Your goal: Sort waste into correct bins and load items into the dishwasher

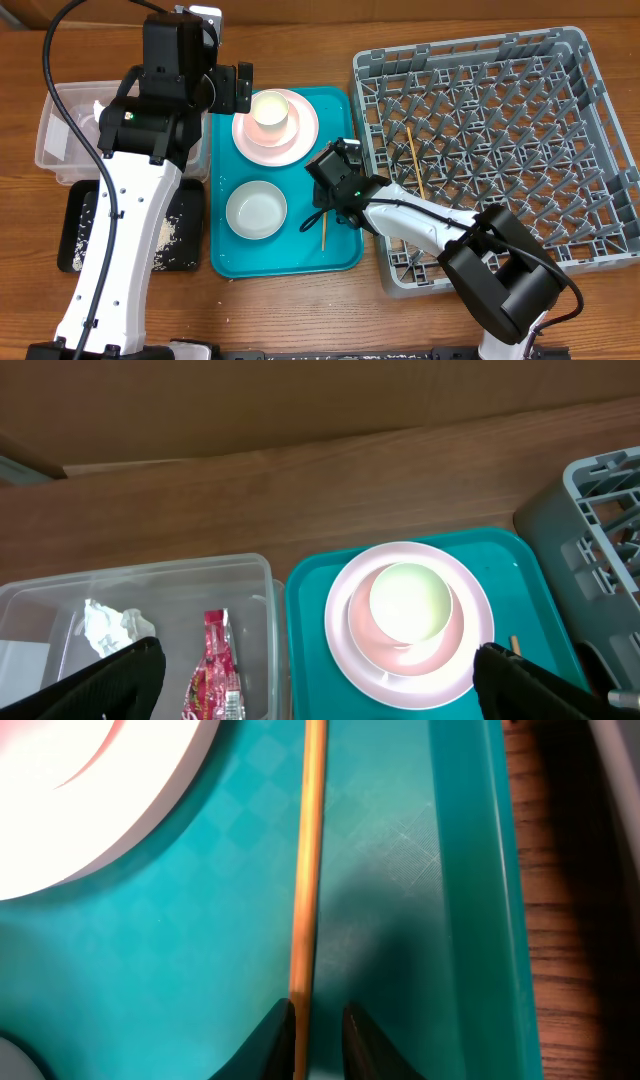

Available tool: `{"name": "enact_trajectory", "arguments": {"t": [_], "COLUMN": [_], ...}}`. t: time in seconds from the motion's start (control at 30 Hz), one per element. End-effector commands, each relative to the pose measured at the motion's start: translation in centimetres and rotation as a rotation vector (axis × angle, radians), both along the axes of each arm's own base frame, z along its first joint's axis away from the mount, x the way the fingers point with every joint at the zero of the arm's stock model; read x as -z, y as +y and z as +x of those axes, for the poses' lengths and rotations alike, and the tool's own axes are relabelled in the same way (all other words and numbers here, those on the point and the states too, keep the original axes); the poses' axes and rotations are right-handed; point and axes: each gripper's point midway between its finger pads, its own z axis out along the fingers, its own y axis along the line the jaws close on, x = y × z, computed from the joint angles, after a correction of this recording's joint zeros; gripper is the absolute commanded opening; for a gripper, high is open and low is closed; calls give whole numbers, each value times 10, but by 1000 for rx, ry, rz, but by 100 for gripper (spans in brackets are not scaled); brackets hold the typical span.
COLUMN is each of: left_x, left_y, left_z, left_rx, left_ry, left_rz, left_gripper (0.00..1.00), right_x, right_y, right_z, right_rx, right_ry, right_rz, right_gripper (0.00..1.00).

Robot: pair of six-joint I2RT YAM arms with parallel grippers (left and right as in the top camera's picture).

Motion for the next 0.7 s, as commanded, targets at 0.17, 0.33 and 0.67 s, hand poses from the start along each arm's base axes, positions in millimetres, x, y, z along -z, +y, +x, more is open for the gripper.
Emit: {"name": "enact_trajectory", "arguments": {"t": [0.17, 0.33, 0.67], "left_x": [-7, -7, -7], "left_y": [3, 3, 3], "left_z": [1, 1, 1], "left_rx": [1, 1, 1], "left_ry": [-18, -18, -18], "left_rz": [18, 18, 18], "left_gripper": [100, 100, 100], "right_x": [6, 2, -1], "right_y": [-1, 2, 4], "right_z": [0, -2, 0], "right_rx": [3, 1, 4], "right_ry": [-18, -74, -102], "right_rz": [-30, -83, -92], "right_gripper": [20, 28, 30]}}
